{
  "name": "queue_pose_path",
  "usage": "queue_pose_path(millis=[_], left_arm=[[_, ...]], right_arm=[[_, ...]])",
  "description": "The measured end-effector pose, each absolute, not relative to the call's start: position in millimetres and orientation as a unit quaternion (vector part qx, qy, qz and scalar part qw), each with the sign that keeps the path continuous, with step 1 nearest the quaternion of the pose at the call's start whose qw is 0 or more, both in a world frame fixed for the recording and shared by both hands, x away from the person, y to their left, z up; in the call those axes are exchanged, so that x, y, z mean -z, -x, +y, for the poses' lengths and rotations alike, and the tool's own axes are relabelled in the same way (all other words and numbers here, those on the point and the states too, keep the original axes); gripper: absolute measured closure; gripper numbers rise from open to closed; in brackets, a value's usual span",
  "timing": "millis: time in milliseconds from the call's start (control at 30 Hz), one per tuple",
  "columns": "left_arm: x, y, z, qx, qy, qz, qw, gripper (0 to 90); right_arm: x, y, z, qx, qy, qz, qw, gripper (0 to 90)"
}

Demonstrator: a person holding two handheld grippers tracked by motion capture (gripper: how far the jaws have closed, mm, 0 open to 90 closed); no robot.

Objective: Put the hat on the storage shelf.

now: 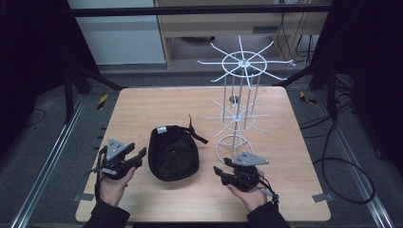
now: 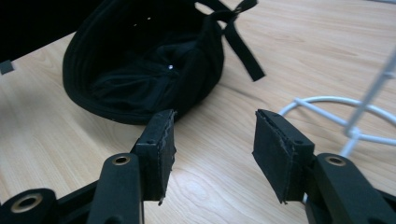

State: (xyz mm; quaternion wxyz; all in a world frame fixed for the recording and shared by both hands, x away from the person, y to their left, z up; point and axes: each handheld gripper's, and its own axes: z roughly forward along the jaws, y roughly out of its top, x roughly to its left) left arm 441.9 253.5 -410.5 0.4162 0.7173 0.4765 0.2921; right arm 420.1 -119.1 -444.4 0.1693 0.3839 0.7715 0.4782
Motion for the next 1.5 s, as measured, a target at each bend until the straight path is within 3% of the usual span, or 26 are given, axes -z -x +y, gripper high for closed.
queue_pose_path(millis=[433, 700, 867, 1100, 1367, 1500], left_arm=[[425.8, -463.3, 229.8, -0.299, -0.732, 0.469, 0.393, 59.3], [433.2, -468.6, 230.5, -0.283, -0.734, 0.481, 0.386, 75.0], [433.7, -469.1, 231.6, -0.279, -0.735, 0.486, 0.382, 79.4], [434.1, -468.2, 230.7, -0.275, -0.739, 0.483, 0.380, 82.3], [435.1, -466.2, 231.8, -0.270, -0.740, 0.481, 0.384, 83.2], [434.6, -465.4, 235.3, -0.260, -0.737, 0.484, 0.393, 83.3]], right_arm=[[457.2, -428.2, -84.5, -0.478, -0.379, 0.778, 0.149, 48.6], [470.2, -445.1, -54.0, -0.482, -0.399, 0.766, 0.148, 48.1], [475.0, -453.1, -44.1, -0.473, -0.412, 0.763, 0.155, 50.4], [482.5, -458.1, -38.7, -0.463, -0.421, 0.767, 0.140, 59.8], [486.6, -460.3, -34.1, -0.441, -0.433, 0.774, 0.138, 81.0], [482.3, -459.0, -37.4, -0.451, -0.433, 0.768, 0.138, 83.5]])
